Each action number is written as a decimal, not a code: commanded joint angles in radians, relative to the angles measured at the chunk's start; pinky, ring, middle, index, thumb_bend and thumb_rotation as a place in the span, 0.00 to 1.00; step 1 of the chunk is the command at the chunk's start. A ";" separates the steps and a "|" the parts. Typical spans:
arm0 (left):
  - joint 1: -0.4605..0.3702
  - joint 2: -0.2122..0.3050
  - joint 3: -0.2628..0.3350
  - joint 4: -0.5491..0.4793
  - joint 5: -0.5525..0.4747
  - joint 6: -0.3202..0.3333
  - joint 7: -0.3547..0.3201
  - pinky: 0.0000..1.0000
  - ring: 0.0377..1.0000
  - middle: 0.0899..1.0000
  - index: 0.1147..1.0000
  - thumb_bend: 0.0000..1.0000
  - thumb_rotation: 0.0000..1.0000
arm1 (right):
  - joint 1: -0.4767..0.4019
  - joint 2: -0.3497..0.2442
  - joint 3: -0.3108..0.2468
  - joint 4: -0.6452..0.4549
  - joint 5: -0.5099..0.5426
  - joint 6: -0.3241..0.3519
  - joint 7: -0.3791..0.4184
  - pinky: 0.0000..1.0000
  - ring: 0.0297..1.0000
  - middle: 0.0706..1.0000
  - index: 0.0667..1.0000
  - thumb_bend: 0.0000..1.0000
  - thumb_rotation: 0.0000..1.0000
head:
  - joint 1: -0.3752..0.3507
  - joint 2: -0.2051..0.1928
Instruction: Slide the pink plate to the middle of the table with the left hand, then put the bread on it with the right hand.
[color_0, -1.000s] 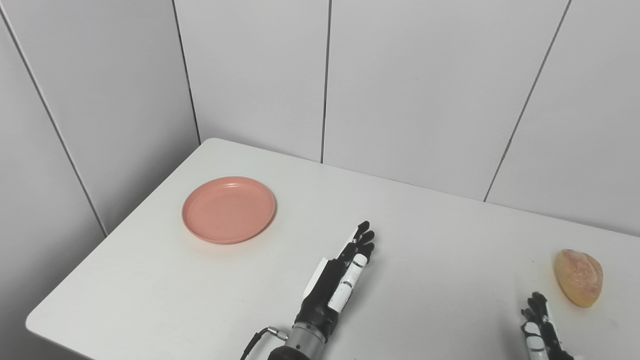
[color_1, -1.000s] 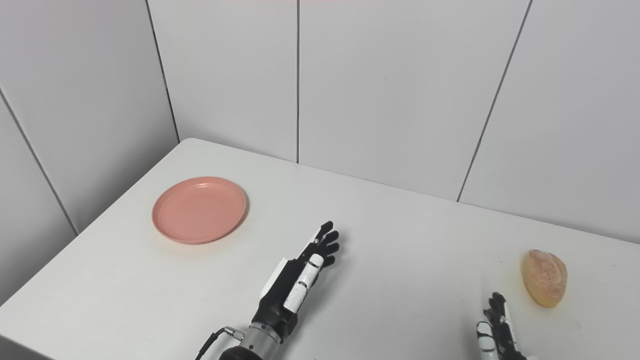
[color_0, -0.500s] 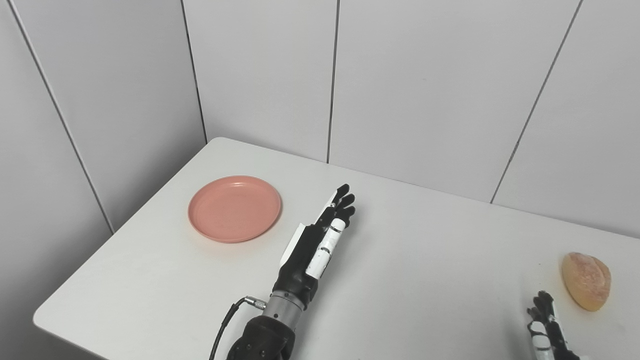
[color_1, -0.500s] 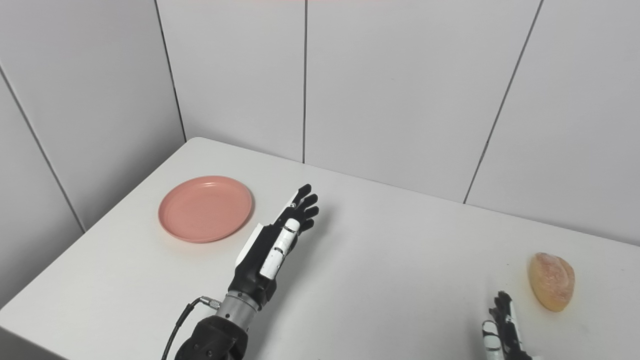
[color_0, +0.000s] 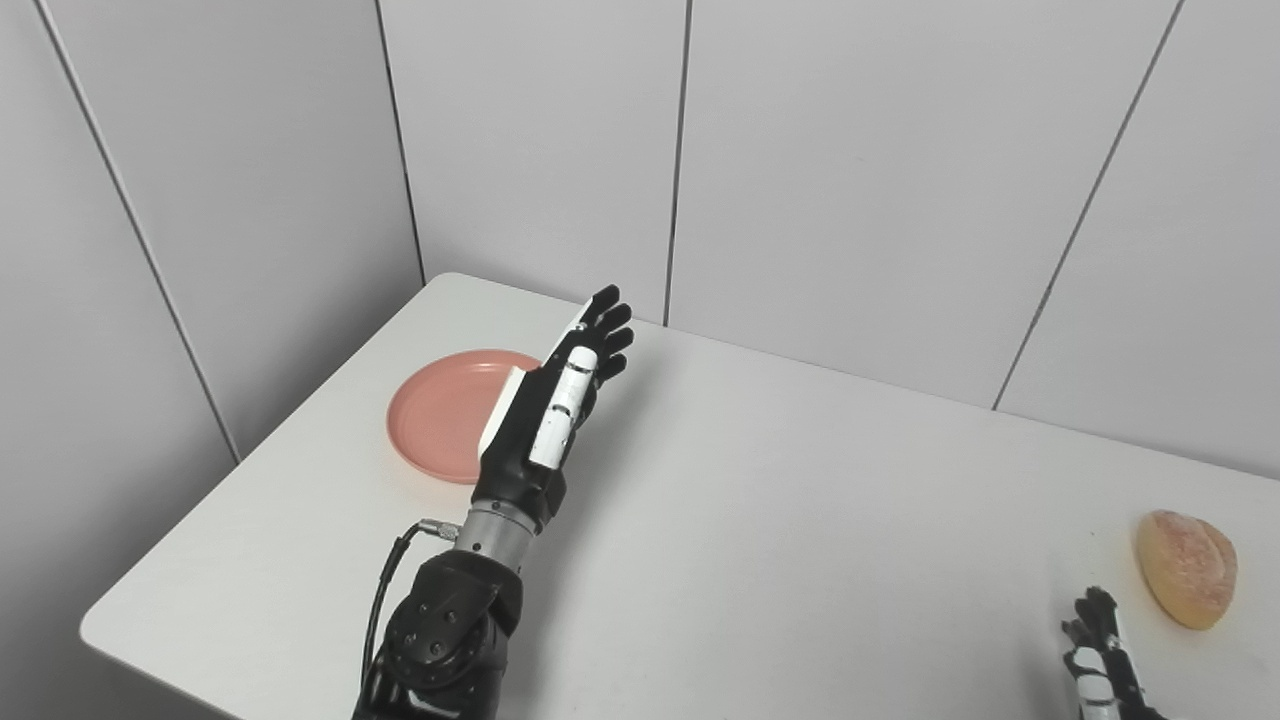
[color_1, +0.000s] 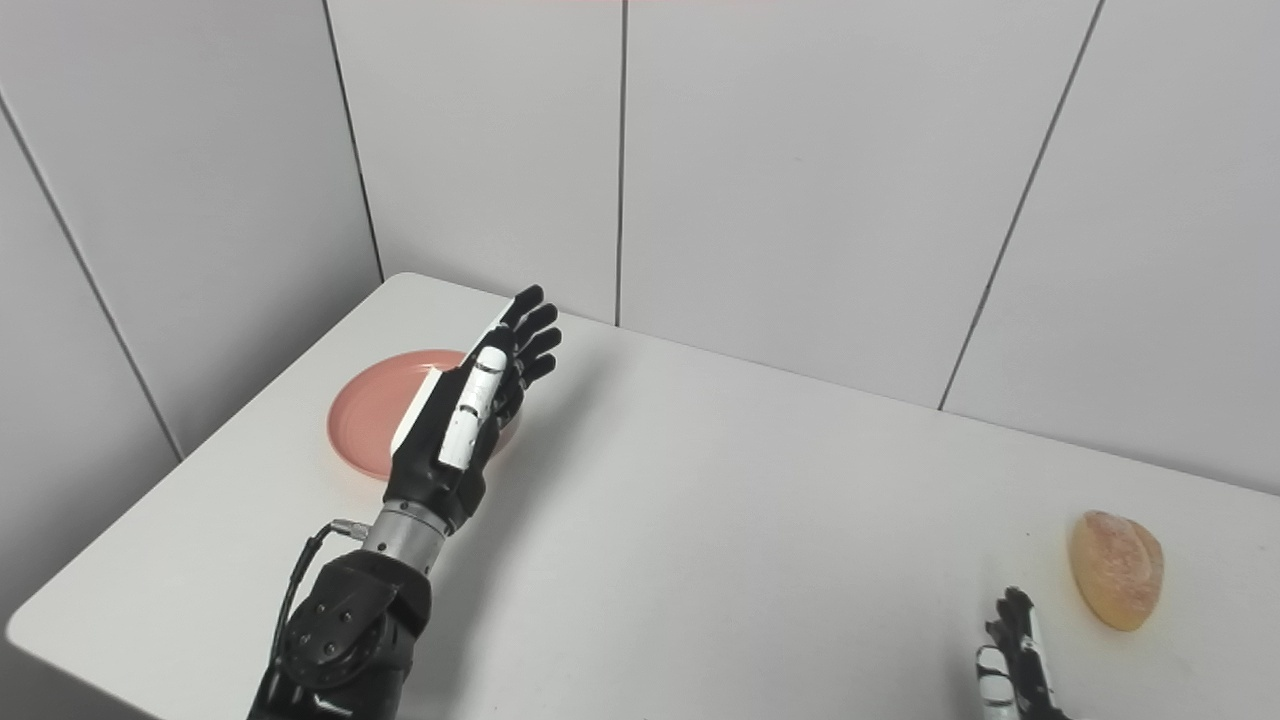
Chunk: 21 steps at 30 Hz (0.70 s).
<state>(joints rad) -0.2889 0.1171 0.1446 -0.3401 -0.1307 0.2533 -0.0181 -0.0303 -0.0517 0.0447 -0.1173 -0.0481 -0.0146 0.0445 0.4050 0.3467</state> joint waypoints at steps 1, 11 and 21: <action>-0.059 0.029 0.013 -0.034 -0.027 0.005 -0.010 0.97 0.96 0.96 0.93 0.41 1.00 | -0.016 -0.005 -0.009 -0.033 0.012 -0.005 0.003 1.00 1.00 1.00 1.00 0.15 1.00 | 0.000 0.000; -0.137 0.105 0.113 0.015 -0.068 0.042 0.022 0.92 0.93 0.93 0.91 0.39 1.00 | -0.018 -0.004 -0.014 -0.027 0.022 -0.005 0.004 1.00 1.00 1.00 1.00 0.15 1.00 | 0.009 -0.002; -0.191 0.206 0.189 0.124 -0.118 0.051 0.017 0.89 0.90 0.90 0.87 0.39 1.00 | -0.019 -0.006 -0.019 -0.024 0.033 -0.012 0.007 1.00 1.00 1.00 1.00 0.16 1.00 | 0.019 -0.006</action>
<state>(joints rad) -0.4354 0.3025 0.3266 -0.2105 -0.2288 0.3017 -0.0004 -0.0310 -0.0518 0.0341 -0.1171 -0.0250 -0.0145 0.0466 0.4249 0.3405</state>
